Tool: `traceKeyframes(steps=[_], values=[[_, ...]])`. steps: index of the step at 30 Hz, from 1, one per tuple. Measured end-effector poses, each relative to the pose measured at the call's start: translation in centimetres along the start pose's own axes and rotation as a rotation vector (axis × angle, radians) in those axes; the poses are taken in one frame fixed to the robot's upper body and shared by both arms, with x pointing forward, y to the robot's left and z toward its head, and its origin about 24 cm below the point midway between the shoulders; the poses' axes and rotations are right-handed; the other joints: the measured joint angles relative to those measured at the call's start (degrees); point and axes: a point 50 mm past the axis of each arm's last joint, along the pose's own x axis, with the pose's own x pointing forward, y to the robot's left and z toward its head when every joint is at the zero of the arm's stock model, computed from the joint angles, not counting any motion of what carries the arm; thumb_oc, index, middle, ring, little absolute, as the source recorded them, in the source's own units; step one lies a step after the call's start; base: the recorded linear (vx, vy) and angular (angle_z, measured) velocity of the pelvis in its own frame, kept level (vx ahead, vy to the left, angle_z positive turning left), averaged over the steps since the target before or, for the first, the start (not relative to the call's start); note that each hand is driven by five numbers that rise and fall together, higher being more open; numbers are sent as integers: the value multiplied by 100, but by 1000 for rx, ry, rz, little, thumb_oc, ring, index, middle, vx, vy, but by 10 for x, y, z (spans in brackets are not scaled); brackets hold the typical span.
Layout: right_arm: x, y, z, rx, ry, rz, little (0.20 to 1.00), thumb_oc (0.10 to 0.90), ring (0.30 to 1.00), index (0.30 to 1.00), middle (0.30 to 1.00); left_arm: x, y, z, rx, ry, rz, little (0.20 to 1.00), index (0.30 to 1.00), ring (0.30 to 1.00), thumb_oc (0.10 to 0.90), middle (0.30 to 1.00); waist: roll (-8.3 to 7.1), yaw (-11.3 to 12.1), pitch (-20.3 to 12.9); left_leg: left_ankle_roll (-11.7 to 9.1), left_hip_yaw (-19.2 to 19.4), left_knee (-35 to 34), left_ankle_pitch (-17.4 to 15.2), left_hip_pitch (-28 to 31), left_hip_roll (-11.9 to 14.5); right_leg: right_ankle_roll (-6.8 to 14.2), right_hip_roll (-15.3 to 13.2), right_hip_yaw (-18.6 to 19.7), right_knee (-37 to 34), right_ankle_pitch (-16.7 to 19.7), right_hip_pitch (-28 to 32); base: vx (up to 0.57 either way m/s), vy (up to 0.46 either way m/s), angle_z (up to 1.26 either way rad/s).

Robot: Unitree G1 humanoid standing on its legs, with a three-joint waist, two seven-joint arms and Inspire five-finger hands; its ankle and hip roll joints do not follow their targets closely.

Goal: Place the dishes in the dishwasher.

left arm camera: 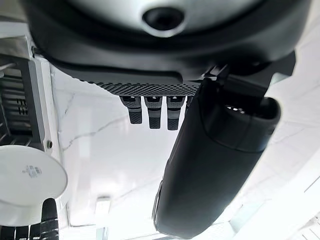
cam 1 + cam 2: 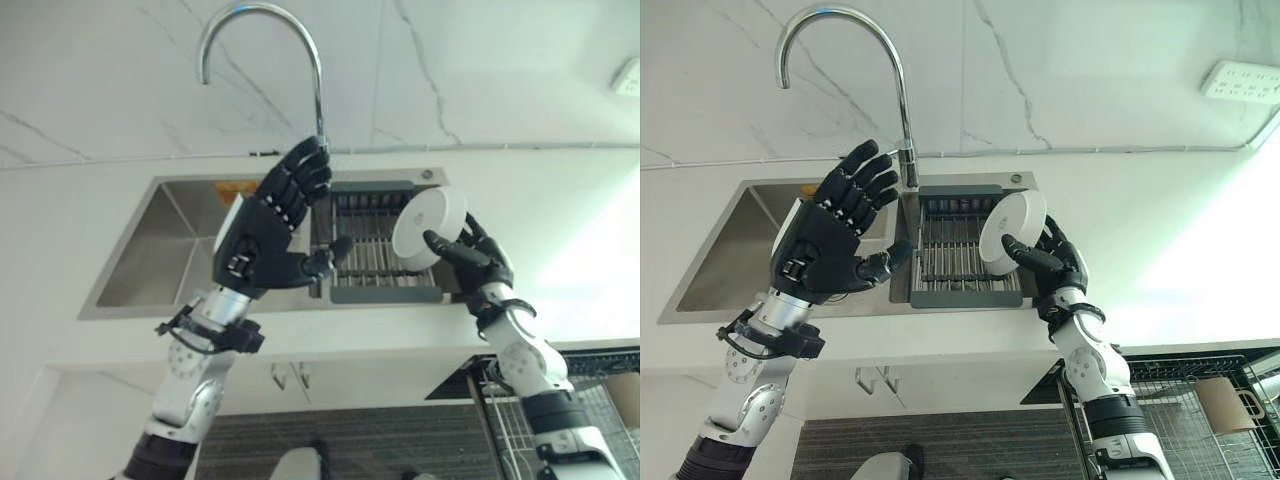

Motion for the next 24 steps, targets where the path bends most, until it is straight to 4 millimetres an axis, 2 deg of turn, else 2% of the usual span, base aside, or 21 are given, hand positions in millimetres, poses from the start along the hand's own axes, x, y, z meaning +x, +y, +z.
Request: traceKeyframes(steps=[7,10,12,13,18,20,24], values=[[4,-2,-3,18,32,-24,900,800,900,900,900,0,0,0,0,1,0,900,900,900,800,900,-4,29,-1,7,-12,3,4,3,-16,7,-13,-21,1,-4,18,5,1,1],[6,-1,-2,17,40,-43,900,800,900,900,900,1,0,-1,0,7,-4,900,900,900,800,900,-19,136,-2,2,-56,-9,1,60,-24,5,-15,-63,5,-41,96,36,1,7],[13,0,-1,10,50,-61,406,471,406,406,406,2,0,-1,3,7,-4,900,900,900,800,900,-34,152,-9,1,-69,-9,1,59,-24,3,-12,-81,12,-43,103,31,4,4],[17,1,1,8,50,-75,300,400,300,300,300,3,1,-1,4,7,-4,900,900,900,800,900,-42,155,-10,2,-73,-8,1,55,-25,4,-12,-86,12,-43,103,0,0,0],[23,2,3,2,48,-127,300,400,300,300,300,5,4,-5,4,21,21,900,900,900,800,900,-55,198,-11,6,-79,-1,4,52,-39,5,-21,-96,2,-43,103,13,12,0],[26,9,7,4,31,-121,300,400,300,300,300,5,2,-6,-2,25,15,900,900,900,800,900,-55,240,-11,6,-85,-6,4,56,-46,7,-25,-103,-3,-45,113,37,45,3],[25,6,8,-1,22,-167,300,400,300,300,300,5,-1,-8,-12,37,6,900,900,900,800,900,-57,272,-10,8,-103,-11,4,52,-78,8,-58,-147,-3,-48,122,18,33,4]])
